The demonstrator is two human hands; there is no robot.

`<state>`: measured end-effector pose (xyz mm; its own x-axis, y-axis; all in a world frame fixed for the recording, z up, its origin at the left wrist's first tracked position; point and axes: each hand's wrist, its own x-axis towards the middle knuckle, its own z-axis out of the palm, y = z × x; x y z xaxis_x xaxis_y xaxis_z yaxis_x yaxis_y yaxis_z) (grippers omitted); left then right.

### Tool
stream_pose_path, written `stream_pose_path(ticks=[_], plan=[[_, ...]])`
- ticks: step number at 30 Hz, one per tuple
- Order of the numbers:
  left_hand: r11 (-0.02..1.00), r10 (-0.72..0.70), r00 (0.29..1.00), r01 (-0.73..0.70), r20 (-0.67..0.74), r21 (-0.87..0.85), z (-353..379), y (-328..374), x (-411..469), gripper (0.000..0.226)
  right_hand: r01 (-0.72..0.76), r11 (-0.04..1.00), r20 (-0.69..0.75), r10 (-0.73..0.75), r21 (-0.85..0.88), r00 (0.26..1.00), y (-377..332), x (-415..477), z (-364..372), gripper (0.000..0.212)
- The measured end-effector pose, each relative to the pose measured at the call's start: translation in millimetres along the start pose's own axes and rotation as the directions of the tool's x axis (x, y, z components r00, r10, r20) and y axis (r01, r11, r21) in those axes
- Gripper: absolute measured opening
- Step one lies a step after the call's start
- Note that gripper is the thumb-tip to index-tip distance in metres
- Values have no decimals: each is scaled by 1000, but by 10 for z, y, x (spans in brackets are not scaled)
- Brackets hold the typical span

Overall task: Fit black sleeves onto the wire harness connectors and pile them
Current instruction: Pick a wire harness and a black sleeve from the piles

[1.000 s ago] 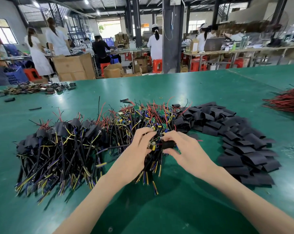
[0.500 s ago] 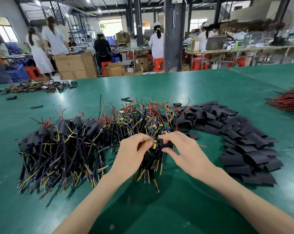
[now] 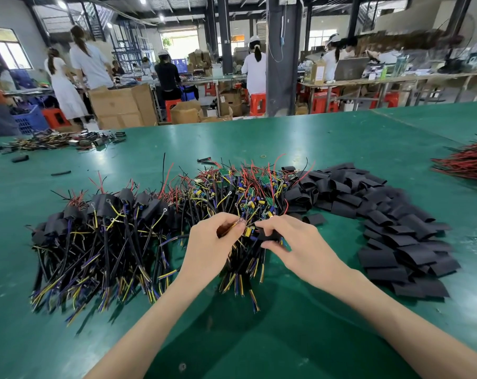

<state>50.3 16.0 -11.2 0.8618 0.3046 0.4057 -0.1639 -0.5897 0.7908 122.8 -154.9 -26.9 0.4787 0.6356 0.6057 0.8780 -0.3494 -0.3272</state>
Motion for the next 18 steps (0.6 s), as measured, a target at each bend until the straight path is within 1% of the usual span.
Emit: stream_pose_path(ticks=[3,8,13,17,18], plan=[[998,-42,999,42,3,-41,-3,-7,8,8,32,999,1,-32,-27,999,23,8,-3,22],[995,-75,997,74,-6,-67,-17,-9,22,8,88,996,-3,-89,-31,996,37,16,-15,30],[991,-91,996,89,-13,-96,-7,-9,6,9,31,1000,-11,-31,6,999,0,2,1,32],[989,-98,995,95,-20,-112,17,-21,0,8,-36,999,6,35,25,999,-24,-25,27,24],[989,-98,995,95,-22,-117,20,-25,1,8,-54,997,10,53,49,999,-30,-24,31,27]])
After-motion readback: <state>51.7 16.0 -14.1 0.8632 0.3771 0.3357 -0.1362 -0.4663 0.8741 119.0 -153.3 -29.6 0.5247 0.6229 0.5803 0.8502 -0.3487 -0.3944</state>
